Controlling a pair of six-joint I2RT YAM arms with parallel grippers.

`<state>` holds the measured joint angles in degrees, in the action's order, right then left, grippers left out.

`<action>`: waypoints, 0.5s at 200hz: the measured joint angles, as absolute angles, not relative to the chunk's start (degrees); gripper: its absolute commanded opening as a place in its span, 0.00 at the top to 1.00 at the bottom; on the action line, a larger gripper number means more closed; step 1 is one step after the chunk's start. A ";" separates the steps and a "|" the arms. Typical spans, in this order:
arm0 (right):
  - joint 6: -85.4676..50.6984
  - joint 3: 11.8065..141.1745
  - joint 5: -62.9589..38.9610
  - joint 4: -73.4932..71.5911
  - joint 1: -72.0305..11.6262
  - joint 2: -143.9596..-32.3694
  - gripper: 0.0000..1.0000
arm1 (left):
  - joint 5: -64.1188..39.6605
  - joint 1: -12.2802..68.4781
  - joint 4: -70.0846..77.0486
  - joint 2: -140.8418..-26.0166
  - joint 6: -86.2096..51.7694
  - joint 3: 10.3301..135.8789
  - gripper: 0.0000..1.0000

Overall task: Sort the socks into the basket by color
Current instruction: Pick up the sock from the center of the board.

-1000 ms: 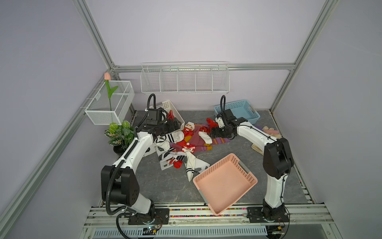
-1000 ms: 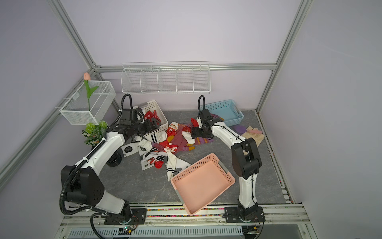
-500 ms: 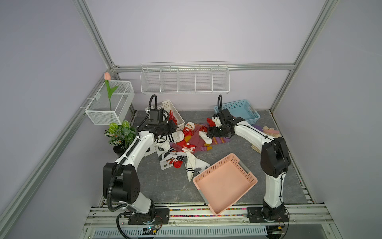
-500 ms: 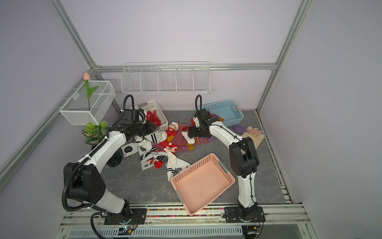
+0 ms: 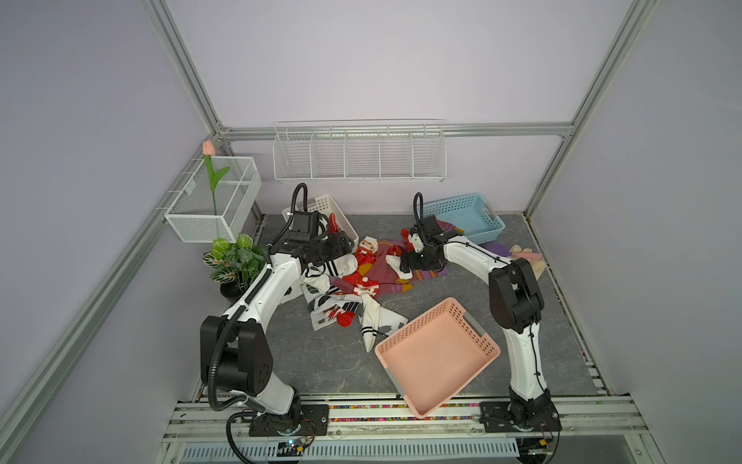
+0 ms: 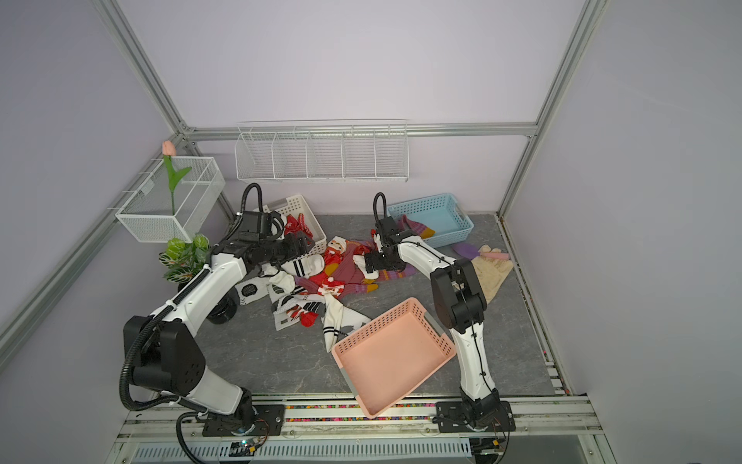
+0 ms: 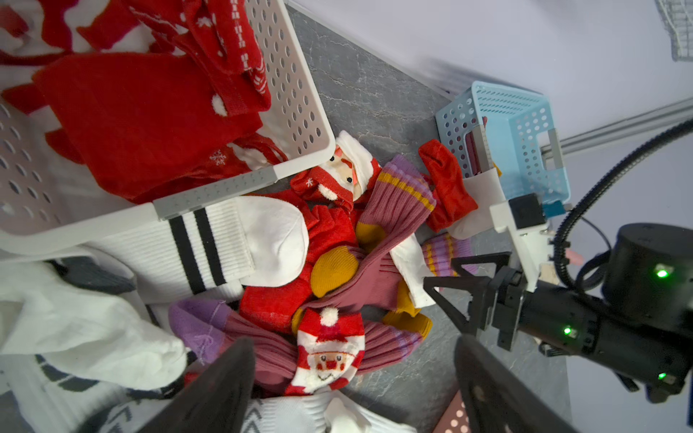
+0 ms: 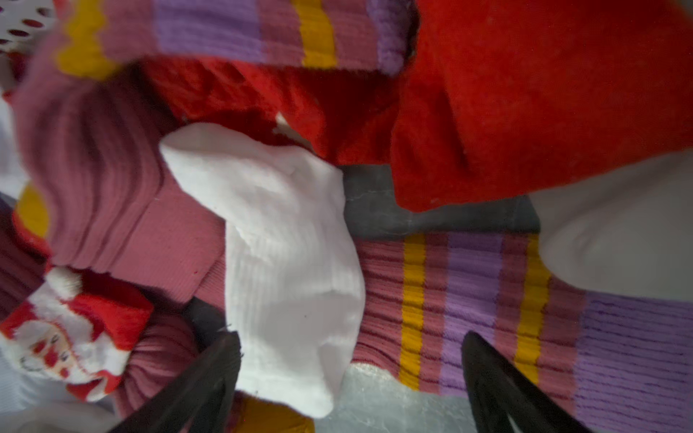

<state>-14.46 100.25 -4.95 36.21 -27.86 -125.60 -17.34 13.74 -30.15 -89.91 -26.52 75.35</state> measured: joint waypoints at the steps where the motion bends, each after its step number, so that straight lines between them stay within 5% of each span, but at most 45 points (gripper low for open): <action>1: -14.46 100.25 -4.86 36.23 -27.86 -125.64 0.06 | -17.28 13.80 -30.17 -89.89 -26.41 75.35 0.00; 100: -14.09 94.06 -2.48 34.87 -26.22 -120.70 0.05 | -14.79 14.41 -30.55 -88.82 -26.59 75.42 0.00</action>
<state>-14.09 94.06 -2.48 34.87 -26.22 -120.70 -14.79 14.41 -30.55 -88.82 -26.59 75.42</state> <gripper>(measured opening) 0.948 0.996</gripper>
